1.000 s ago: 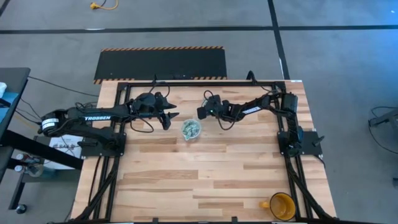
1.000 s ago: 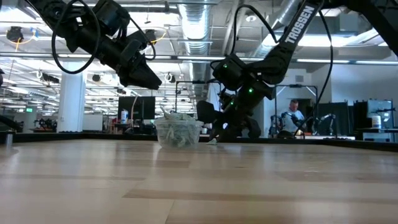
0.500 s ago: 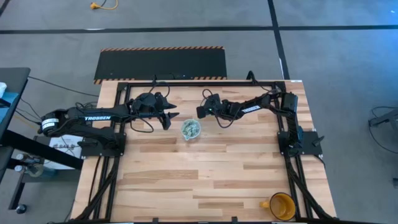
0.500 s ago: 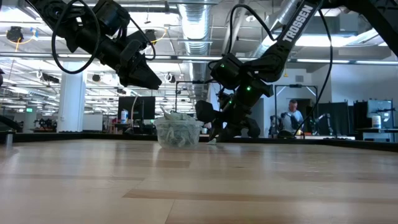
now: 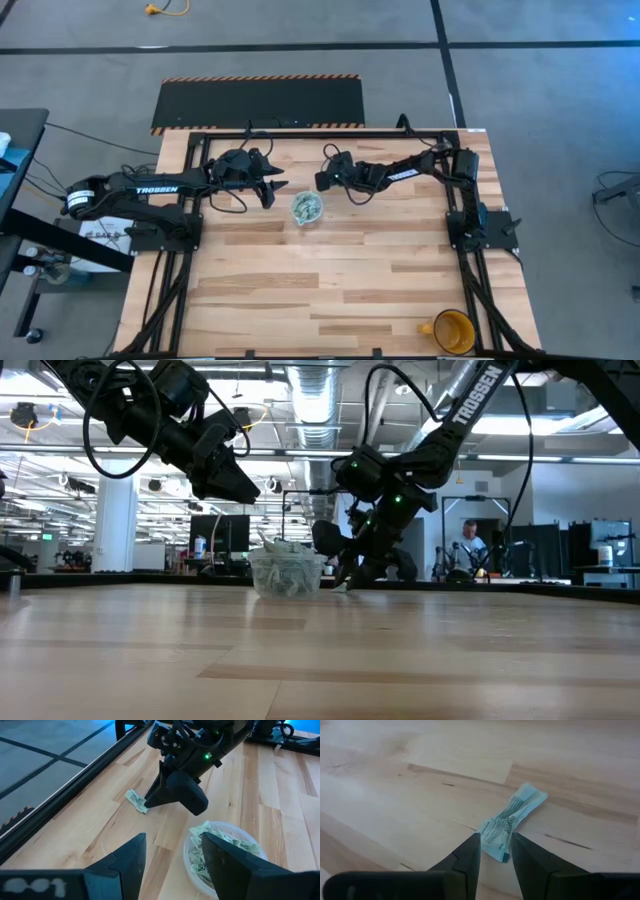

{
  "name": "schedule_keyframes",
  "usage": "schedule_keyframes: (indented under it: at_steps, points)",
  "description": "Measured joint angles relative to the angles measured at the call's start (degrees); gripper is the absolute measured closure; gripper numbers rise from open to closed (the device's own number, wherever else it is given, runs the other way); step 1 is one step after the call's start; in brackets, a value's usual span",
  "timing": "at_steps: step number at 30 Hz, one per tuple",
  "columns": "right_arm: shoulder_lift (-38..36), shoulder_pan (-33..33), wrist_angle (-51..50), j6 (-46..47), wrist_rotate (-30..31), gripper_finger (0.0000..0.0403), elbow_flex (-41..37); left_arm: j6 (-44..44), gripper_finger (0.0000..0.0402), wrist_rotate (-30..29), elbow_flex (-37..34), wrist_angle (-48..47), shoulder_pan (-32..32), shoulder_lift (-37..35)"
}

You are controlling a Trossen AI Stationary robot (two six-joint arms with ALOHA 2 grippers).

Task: Pick and place Stevia / Truvia into bins
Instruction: Put the green stevia packet into the transparent container

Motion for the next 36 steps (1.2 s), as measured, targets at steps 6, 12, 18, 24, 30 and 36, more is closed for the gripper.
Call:
schedule_keyframes:
  at_steps: [6,12,18,24,30,36]
  points:
    - [1.18,0.04,-2.60,-0.06,0.30,0.0300,1.73,-0.46,0.0219,0.02,0.00,-0.08,0.00,0.00]
    - [1.86,0.02,-5.83,0.19,0.59,0.0300,3.70,-0.48,0.0219,0.14,0.00,-0.08,-0.09,-0.01]
    - [1.86,0.02,-6.08,-0.18,0.46,0.0311,3.70,-0.48,0.0219,0.15,0.00,-0.16,-0.09,-0.02]
    - [1.92,0.15,-6.23,-2.04,1.90,0.0366,3.63,-0.46,0.0219,0.13,0.01,-0.19,-0.09,-0.02]
    - [2.10,0.96,-5.31,-4.73,4.48,0.0395,3.55,-0.46,0.0219,0.11,0.00,-0.22,-0.09,-0.02]
    - [2.06,2.33,-4.71,-7.88,9.62,0.0400,3.50,-0.44,0.0219,0.09,0.00,-0.47,-0.09,-0.02]
